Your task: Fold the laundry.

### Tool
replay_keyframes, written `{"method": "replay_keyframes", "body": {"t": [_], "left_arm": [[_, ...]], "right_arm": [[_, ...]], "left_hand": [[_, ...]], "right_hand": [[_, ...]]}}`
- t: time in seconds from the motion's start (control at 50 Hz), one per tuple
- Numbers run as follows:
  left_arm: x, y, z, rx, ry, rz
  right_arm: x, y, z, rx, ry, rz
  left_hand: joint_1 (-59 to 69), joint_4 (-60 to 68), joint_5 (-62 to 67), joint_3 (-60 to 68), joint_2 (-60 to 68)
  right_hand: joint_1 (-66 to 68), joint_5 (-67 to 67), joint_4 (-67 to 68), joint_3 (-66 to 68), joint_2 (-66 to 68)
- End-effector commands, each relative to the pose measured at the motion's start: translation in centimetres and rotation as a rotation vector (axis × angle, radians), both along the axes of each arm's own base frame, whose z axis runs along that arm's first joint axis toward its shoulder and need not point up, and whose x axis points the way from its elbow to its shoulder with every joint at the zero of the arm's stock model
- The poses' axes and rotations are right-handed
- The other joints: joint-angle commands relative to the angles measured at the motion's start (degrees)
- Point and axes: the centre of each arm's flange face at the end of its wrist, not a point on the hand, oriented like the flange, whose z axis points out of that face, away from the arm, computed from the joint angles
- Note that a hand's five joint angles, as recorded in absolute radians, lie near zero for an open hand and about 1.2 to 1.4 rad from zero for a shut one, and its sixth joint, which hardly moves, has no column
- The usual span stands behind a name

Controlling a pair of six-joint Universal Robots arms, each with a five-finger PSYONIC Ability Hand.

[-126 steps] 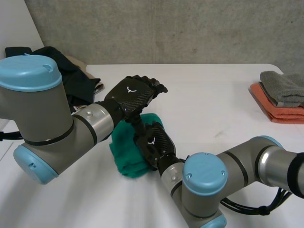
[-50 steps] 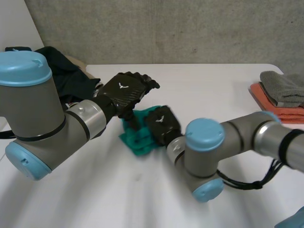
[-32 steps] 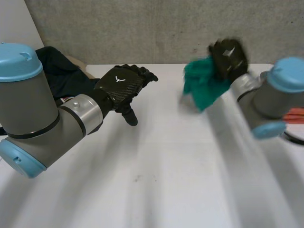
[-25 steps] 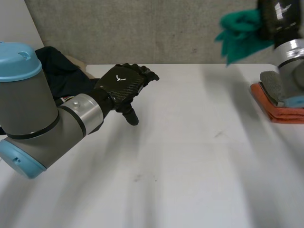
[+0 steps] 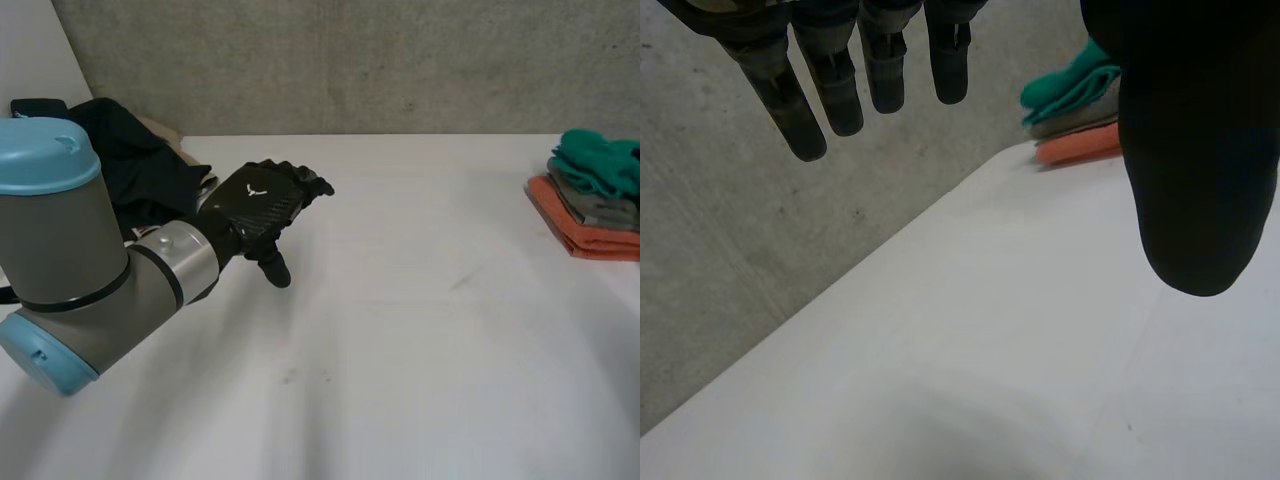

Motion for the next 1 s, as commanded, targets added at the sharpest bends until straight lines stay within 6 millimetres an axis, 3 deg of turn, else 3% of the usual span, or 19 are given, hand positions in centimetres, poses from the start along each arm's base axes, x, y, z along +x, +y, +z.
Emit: {"method": "replay_keyframes", "body": {"t": [0.02, 0.14, 0.18, 0.2, 0.34, 0.42, 0.5, 0.56, 0.62, 0.7, 0.78, 0.8, 0.84, 0.86, 0.88, 0.92, 0.94, 0.96, 1.0], "left_arm": [[0.0, 0.3, -0.1, 0.003, -0.004, -0.004], [0.0, 0.5, 0.0, 0.0, -0.003, -0.007], [-0.1, 0.5, 0.1, -0.001, -0.002, -0.008], [-0.1, 0.5, 0.1, -0.003, -0.001, -0.008], [-0.2, 0.8, 0.4, -0.008, 0.002, -0.014], [-0.3, 1.2, 0.9, -0.019, 0.012, -0.021], [-0.2, 1.4, 1.9, -0.044, 0.027, -0.021], [-0.1, 1.5, 2.6, -0.062, 0.037, -0.021], [0.0, 1.5, 3.6, -0.088, 0.054, -0.018], [0.2, 1.1, 4.8, -0.131, 0.076, -0.001], [0.3, 0.3, 6.3, -0.19, 0.11, 0.049], [0.4, 0.1, 6.5, -0.2, 0.116, 0.066], [0.9, -0.9, 7.4, -0.245, 0.132, 0.129], [1.2, -1.5, 7.7, -0.264, 0.138, 0.161], [1.6, -2.0, 8.1, -0.281, 0.142, 0.192], [2.9, -3.9, 8.9, -0.317, 0.144, 0.271], [3.4, -4.5, 9.1, -0.326, 0.142, 0.295], [3.9, -5.2, 9.1, -0.333, 0.139, 0.317], [6.1, -8.2, 8.2, -0.346, 0.094, 0.404]], "right_arm": [[-0.8, 0.7, 0.5, 0.002, 0.02, 0.019], [-0.6, 1.1, 2.1, -0.006, 0.023, 0.019], [-0.7, 1.3, 2.3, 0.004, 0.013, 0.005], [-0.5, 1.6, 2.8, 0.014, 0.005, 0.0], [-2.0, 3.7, 5.9, 0.139, -0.057, -0.093], [-5.4, 5.6, 6.7, 0.268, -0.071, -0.191], [-7.9, 7.5, 6.6, 0.397, 0.049, -0.298], [-11.9, 9.1, 7.3, 0.472, 0.216, -0.486], [-15.1, 9.8, 9.9, 0.478, 0.385, -0.731], [-15.9, 8.9, 14.4, 0.307, 0.394, -0.917], [-12.9, 9.2, 21.6, -0.001, 0.318, -0.912], [-10.4, 10.0, 24.1, -0.099, 0.28, -0.864], [-7.2, 10.7, 25.7, -0.171, 0.228, -0.786], [-5.4, 11.0, 26.0, -0.191, 0.204, -0.735], [-1.7, 11.8, 26.4, -0.218, 0.16, -0.619], [2.0, 12.7, 25.8, -0.208, 0.124, -0.487], [3.9, 13.3, 25.4, -0.198, 0.109, -0.421], [7.4, 14.7, 24.1, -0.171, 0.1, -0.289], [10.8, 16.3, 22.6, -0.134, 0.102, -0.169]], "left_hand": [[4.0, 4.1, 3.2, 3.6, 3.6], [4.0, 4.1, 3.2, 3.6, 3.6], [4.0, 4.1, 3.2, 3.6, 3.6], [4.0, 4.1, 3.2, 3.6, 3.6], [3.9, 3.9, 3.0, 3.4, 3.5], [3.7, 3.7, 2.8, 3.2, 3.3], [3.4, 3.4, 2.5, 2.9, 3.0], [3.2, 3.2, 2.3, 2.7, 2.8], [2.7, 2.7, 1.8, 2.2, 2.3], [2.7, 2.7, 1.8, 2.2, 2.3], [2.7, 2.7, 1.8, 2.2, 2.3], [2.7, 2.7, 1.8, 2.2, 2.3], [2.2, 2.2, 1.3, 1.7, 1.8], [1.4, 1.4, 0.5, 0.9, 0.9], [0.2, 0.2, -0.7, -0.3, -0.2], [-1.8, -1.8, -2.7, -2.3, -2.3], [-1.8, -1.8, -2.7, -2.3, -2.3], [-2.0, -2.0, -2.9, -2.5, -2.4], [-2.4, -2.3, -3.2, -2.8, -2.8]], "right_hand": [[24.7, 14.5, 11.9, 13.0, 12.8], [24.7, 14.5, 11.9, 13.0, 12.8], [-9.7, -19.9, -22.5, -21.4, -21.6], [-44.7, -54.9, -57.5, -56.4, -56.6], [-45.3, -55.5, -58.1, -57.0, -57.2], [-45.3, -55.5, -58.1, -57.0, -57.2], [-45.3, -55.5, -58.1, -57.0, -57.2], [-45.3, -55.5, -58.1, -57.0, -57.2], [-45.3, -55.5, -58.1, -57.0, -57.2], [-45.3, -55.5, -58.1, -57.0, -57.2], [-45.3, -55.5, -58.1, -57.0, -57.2], [-45.3, -55.5, -58.1, -57.0, -57.2], [-45.3, -55.5, -58.1, -57.0, -57.2], [-45.3, -55.5, -58.1, -57.0, -57.2], [-45.3, -55.5, -58.1, -57.0, -57.2], [-45.3, -55.5, -58.1, -57.0, -57.2], [-45.3, -55.5, -58.1, -57.0, -57.2], [-45.3, -55.5, -58.1, -57.0, -57.2], [-45.3, -55.5, -58.1, -57.0, -57.2]]}}
